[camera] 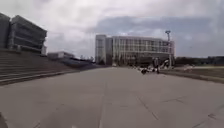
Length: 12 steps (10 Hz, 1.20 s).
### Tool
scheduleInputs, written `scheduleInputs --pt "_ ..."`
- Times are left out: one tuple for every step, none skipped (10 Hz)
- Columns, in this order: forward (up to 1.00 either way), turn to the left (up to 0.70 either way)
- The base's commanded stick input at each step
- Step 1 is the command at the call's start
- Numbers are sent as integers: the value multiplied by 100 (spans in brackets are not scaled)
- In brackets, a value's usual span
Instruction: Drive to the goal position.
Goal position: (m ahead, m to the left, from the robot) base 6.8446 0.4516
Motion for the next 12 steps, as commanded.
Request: scheduleInputs --pt "85 2" --pt "85 2" --pt "85 3" --pt "85 4" --pt "85 5" --pt "85 4" --pt "85 2" --pt "85 0" --pt "85 0" --pt "85 0" --pt "85 0" --pt "85 0"
